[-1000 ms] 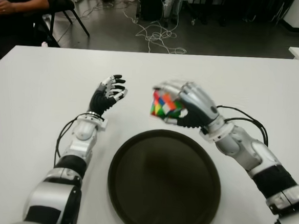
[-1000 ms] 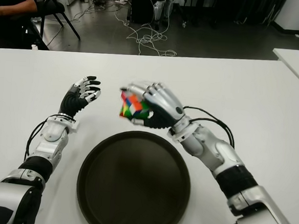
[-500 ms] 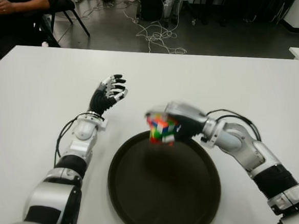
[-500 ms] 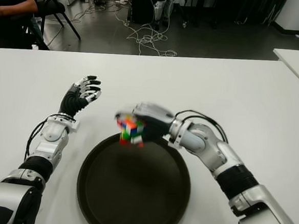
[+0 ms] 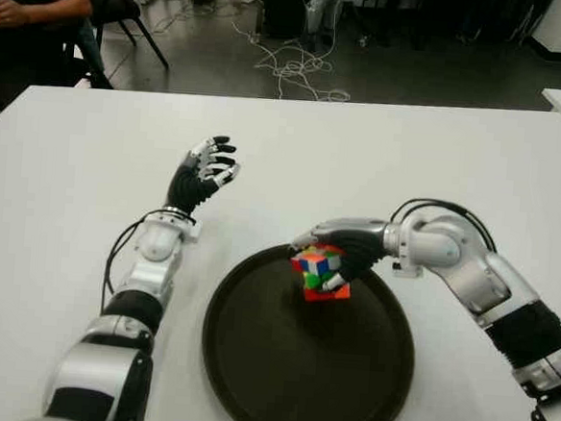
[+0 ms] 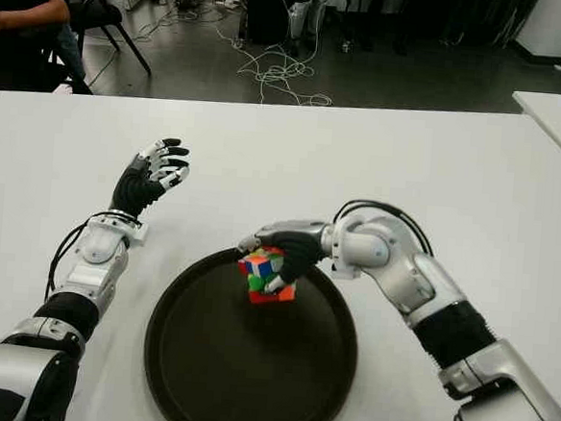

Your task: Pick up the Rubik's Cube and put it in the plate

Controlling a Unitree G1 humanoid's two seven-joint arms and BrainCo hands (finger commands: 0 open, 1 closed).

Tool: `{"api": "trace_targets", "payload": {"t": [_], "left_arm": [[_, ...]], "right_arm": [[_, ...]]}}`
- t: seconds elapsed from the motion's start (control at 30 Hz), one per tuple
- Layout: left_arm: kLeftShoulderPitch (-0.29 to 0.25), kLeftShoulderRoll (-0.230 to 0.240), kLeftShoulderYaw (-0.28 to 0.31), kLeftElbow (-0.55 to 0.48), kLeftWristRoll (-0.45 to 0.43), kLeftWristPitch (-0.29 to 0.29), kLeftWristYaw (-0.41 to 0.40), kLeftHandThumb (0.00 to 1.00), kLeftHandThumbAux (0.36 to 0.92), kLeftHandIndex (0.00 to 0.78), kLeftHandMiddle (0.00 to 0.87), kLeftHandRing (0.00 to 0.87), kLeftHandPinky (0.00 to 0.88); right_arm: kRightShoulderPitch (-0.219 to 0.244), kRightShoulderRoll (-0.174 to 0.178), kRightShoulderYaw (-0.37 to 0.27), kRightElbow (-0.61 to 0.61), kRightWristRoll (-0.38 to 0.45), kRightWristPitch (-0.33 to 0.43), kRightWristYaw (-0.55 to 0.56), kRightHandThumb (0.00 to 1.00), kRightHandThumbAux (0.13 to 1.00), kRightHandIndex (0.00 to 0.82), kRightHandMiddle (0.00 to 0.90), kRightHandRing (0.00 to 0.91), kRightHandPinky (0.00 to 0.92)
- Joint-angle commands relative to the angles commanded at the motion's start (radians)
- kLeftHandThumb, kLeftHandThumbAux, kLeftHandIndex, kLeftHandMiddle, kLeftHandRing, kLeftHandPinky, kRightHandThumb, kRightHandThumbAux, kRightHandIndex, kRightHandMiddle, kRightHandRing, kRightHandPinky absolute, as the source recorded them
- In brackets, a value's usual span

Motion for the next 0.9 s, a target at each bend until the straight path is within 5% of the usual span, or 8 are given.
{"api": "trace_targets", "payload": {"t": [0.33,0.53,0.9], "left_arm": [[0.005,0.000,-0.002,-0.011,0.001,0.006,0.001,0.053,0.683,0.217,0.273,0.278,0.288],[0.010,-0.001,-0.006,-0.025,0.004,0.018,0.003,0.042,0.684,0.208,0.259,0.263,0.277],[0.019,-0.002,-0.011,-0.052,0.008,0.031,0.012,0.040,0.696,0.215,0.268,0.268,0.272]], "right_arm": [[0.005,0.007,-0.031,-0.006,-0.105,0.009,-0.101,0.830,0.692,0.392,0.564,0.647,0.617],[-0.005,0.052,0.002,0.094,-0.213,-0.037,-0.241,0.830,0.693,0.390,0.566,0.646,0.617],[-0.006,0.064,0.003,0.134,-0.266,-0.094,-0.319,0.827,0.696,0.378,0.554,0.614,0.591]]}}
